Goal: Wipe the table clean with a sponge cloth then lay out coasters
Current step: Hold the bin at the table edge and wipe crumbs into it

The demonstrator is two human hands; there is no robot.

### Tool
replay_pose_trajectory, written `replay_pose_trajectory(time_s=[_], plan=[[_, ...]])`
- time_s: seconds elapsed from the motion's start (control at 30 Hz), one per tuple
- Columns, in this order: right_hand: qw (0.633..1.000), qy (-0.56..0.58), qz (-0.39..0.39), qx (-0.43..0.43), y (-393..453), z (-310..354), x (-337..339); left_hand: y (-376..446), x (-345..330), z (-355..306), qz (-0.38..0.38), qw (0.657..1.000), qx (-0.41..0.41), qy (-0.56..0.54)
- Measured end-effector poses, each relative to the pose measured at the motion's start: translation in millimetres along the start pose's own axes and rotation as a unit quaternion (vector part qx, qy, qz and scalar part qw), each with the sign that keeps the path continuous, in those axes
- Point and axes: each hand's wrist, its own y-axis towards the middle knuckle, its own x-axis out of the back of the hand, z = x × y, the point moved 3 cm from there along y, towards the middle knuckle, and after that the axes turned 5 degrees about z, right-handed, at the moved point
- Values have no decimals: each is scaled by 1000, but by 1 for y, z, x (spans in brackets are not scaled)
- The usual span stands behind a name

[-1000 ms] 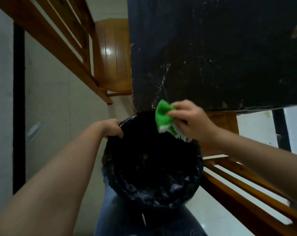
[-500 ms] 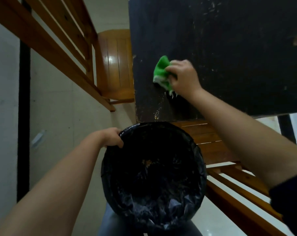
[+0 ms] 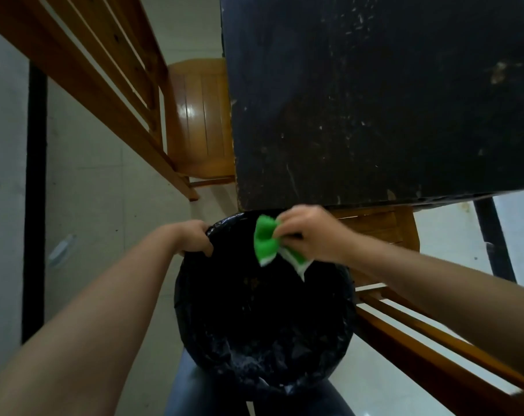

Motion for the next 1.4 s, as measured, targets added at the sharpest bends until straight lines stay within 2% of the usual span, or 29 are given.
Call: replay_pose_trajectory(time_s=[0.1,0.23,0.33,0.4,0.47,0.6,0.8,0.87,0.9,0.97,1.03,1.1,1.17,1.3,1.37,1.4], plan=[[982,96,-145,-77,-6,-10,53,-1,0,0,0,1000,4,3],[954,107,-213,-182,-25,-40,106,-2,1,-1,12,1000,6,-8],[911,65,-283,-294,-34,-77,124,-1,0,0,10,1000,5,-8],[886,-8,-293,-358,-34,-100,126,0,0,1,6,1000,7,-6],[869,-76,-267,-409,-30,-118,121,0,0,1,5,1000,10,0],[836,-119,-203,-495,-16,-134,96,1,3,2,11,1000,11,-8],[811,-118,-318,-477,-2,-121,73,0,0,4,13,1000,11,-20],[820,-123,-323,-457,11,-110,60,0,0,4,12,1000,9,-23],[835,-131,-315,-431,18,-102,53,0,0,4,12,1000,8,-23],[885,-137,-288,-339,26,-80,36,0,0,3,9,1000,6,-21],[938,-104,-260,-207,23,-49,15,-1,0,3,6,1000,4,-22],[980,-72,-158,-94,9,-21,-10,-2,-1,2,4,1000,4,-22],[998,-37,-45,-33,-3,-1,-25,-3,-1,3,-2,1000,5,-21],[991,88,-4,-100,-8,-4,-13,-6,0,5,7,1000,8,-18],[987,97,23,-129,-10,-7,-5,-8,-1,4,8,1000,7,-11],[984,118,-2,-133,-11,-8,3,-8,0,3,8,1000,6,-11]])
